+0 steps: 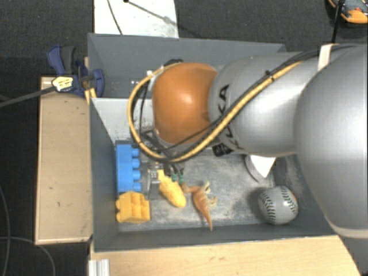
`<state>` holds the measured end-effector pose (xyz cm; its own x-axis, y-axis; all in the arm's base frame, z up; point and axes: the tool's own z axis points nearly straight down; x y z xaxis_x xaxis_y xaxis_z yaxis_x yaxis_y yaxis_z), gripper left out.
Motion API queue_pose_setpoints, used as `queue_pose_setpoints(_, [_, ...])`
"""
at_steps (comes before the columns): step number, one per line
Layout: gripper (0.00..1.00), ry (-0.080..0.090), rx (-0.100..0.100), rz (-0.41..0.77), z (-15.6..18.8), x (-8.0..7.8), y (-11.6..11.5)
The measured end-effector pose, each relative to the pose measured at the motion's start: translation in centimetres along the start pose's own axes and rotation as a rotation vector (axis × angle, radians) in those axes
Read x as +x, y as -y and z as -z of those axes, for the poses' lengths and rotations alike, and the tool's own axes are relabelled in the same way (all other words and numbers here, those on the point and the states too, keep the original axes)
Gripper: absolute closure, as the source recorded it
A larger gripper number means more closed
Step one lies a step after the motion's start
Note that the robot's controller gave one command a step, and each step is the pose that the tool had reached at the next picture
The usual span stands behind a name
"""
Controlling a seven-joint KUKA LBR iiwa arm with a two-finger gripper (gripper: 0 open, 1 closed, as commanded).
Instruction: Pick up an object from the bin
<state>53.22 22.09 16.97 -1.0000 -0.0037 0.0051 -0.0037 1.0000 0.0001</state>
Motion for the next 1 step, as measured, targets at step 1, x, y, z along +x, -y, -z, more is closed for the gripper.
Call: queue_pose_setpoints(1, [0.00,0.007,-0.002,-0.007,0.49,-0.17,0.14])
